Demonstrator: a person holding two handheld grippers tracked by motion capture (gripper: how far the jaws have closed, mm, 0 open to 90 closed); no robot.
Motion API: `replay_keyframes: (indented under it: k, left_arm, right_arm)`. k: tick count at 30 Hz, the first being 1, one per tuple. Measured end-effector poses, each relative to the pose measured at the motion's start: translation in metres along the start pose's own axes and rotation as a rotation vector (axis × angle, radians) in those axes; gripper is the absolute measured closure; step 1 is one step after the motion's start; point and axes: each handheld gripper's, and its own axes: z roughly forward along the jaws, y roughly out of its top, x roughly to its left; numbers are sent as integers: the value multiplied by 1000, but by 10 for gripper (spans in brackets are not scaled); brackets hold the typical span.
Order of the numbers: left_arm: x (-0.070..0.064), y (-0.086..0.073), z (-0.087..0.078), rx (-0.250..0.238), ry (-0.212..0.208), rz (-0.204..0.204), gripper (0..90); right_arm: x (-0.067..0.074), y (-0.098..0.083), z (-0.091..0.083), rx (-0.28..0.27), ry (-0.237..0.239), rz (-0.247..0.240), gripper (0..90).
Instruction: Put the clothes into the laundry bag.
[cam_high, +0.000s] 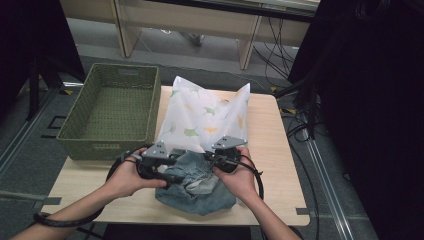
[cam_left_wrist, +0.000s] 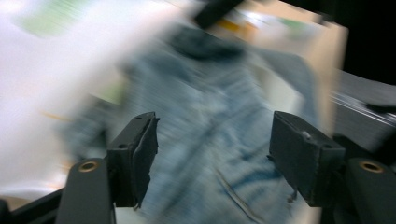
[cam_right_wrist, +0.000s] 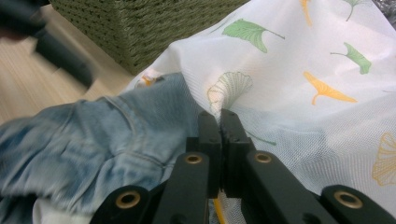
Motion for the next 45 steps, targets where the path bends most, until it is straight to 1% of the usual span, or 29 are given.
replay_keyframes:
  k: [2,3,4,5,6,7,8,9,10,11,12,13,14,15,17,18,19,20,21,22,23,24,26,30,32,34,40,43,45]
  left_arm:
    - [-13,-8,1,49,-60,32,251]
    - [-13,-8,1,49,-60,32,236]
    - [-17,-11,5,77,-68,77,214]
    - [-17,-11,5,77,-68,77,205]
    - [-18,-13,9,98,-59,98,205]
    - [-17,-14,13,122,-8,130,202]
    - [-16,-14,16,140,14,158,199]
    - [-15,-16,25,178,34,209,205]
    - [-15,-16,25,178,34,209,214]
    - [-14,-17,33,199,34,226,214]
    - [-13,-18,39,220,33,241,273]
    - [-12,-18,44,235,40,260,273]
    - [-11,-19,50,249,60,286,322]
    - [-10,-20,55,255,56,291,369]
    - [-9,-19,60,243,42,274,545]
    - [-8,-17,61,240,36,276,545]
    - [-9,-17,62,231,41,281,635]
    - [-9,-16,63,230,46,291,679]
    - [-9,-15,62,224,49,286,716]
    - [-10,-14,61,215,55,278,734]
    - [-11,-13,59,200,65,264,751]
    - [-11,-11,56,178,73,243,762]
    - [-11,-5,47,120,89,213,772]
    - [-7,12,23,20,135,197,778]
    - [-8,21,10,-22,144,184,779]
    - [-11,28,-3,-39,156,183,779]
    - [-21,49,-36,-55,210,245,777]
    - [-25,56,-41,-28,229,296,774]
    - [-24,57,-37,-5,224,302,772]
  right_arm:
    - [0,0,1,3,1,2,900]
    - [0,0,1,3,1,2,900]
    - [0,0,1,4,2,4,900]
    - [0,0,1,4,2,4,900]
    - [0,0,1,4,3,4,900]
    - [-1,1,1,4,1,1,900]
    - [-1,1,1,4,1,-2,900]
    - [0,1,1,5,1,0,900]
    - [0,1,1,5,1,0,900]
    - [0,0,1,7,3,3,900]
    - [1,-1,3,12,8,2,900]
    - [1,-1,3,12,8,2,900]
    - [1,-1,3,15,11,-1,900]
    - [1,-1,4,19,15,-6,900]
    - [3,-2,4,27,16,-7,900]
    - [4,-2,4,33,16,-1,900]
    - [5,-3,4,37,21,-3,900]
    - [7,-3,3,42,20,15,900]
    - [7,-2,3,35,27,-7,900]
    - [8,-2,3,30,32,-6,900]
    - [10,-1,1,31,35,20,900]
    - [9,0,1,20,41,-7,900]
    - [12,4,-2,8,47,-10,900]
    - [15,12,-10,-35,50,-16,900]
    - [16,19,-17,-67,46,-20,900]
    - [17,27,-24,-101,42,-33,900]
    - [21,42,-44,-185,55,-37,900]
    - [25,47,-50,-202,52,-47,900]
    - [25,47,-51,-207,47,-50,900]
